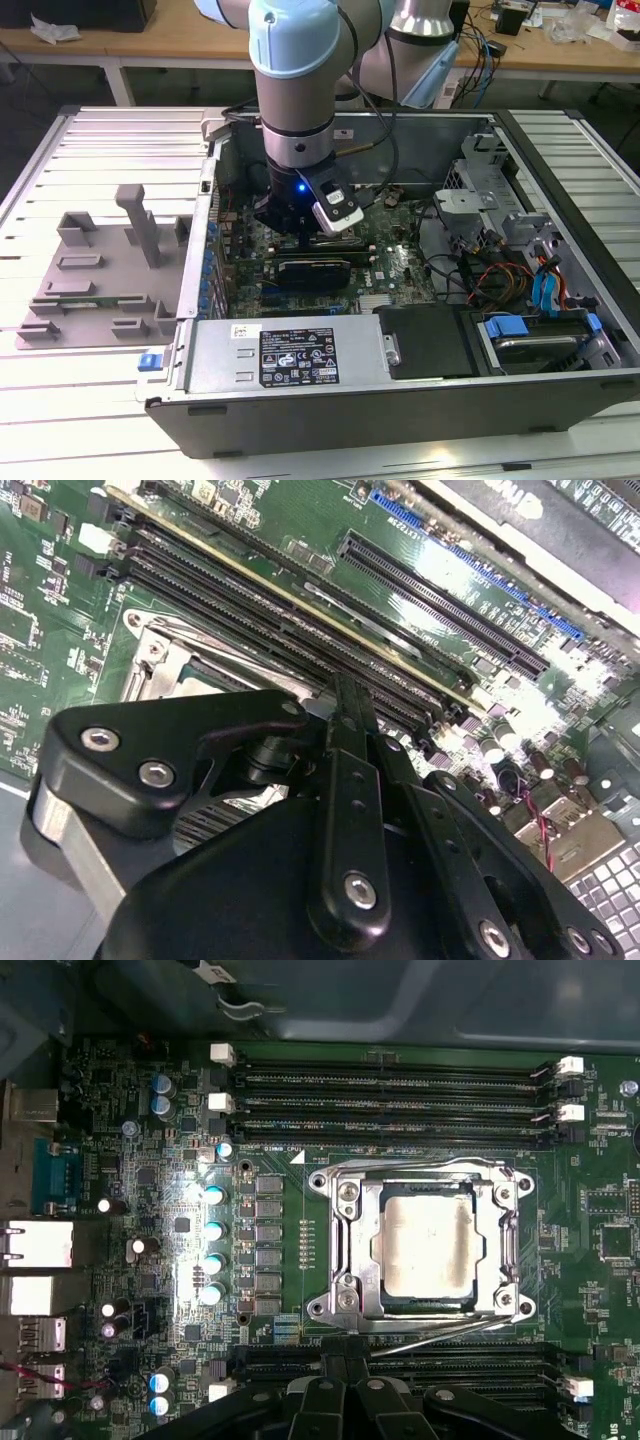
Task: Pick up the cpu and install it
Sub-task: 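Install the second cpu locking lever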
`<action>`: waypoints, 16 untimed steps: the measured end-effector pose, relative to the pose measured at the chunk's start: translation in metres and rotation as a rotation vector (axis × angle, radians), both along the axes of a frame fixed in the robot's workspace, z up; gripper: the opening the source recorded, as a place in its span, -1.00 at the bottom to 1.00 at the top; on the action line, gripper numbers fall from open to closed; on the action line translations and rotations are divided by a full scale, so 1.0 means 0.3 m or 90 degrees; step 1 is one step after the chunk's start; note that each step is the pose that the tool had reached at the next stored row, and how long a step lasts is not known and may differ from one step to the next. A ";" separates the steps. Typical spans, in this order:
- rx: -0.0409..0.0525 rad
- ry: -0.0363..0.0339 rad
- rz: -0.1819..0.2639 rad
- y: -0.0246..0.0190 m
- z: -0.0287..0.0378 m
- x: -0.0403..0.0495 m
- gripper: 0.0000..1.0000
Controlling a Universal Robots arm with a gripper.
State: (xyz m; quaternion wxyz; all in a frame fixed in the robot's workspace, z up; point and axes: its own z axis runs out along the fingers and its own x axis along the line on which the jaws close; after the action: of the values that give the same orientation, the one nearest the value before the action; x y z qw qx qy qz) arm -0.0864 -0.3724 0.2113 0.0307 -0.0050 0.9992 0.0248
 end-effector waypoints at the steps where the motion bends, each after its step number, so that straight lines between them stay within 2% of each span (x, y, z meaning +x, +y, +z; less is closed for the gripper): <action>1: 0.0003 0.0000 0.000 0.000 0.000 0.000 -0.79; 4: 0.0024 0.0001 0.000 0.000 0.001 0.000 -0.79; 7: 0.0213 -0.0001 0.000 0.000 0.000 0.000 -0.79; 8: 0.0316 -0.0002 0.000 0.000 0.000 0.000 -0.79; 9: 0.0358 -0.0004 0.000 0.000 0.000 0.000 -0.79; 12: 0.0405 -0.0006 0.000 -0.001 0.000 -0.001 -0.79; 14: 0.0407 -0.0006 0.000 -0.002 0.014 -0.001 -0.79; 16: 0.0408 -0.0005 0.000 -0.003 0.018 0.000 -0.79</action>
State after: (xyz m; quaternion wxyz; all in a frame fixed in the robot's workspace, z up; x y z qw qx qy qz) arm -0.0862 -0.3734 0.2168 0.0312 -0.0041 0.9979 0.0567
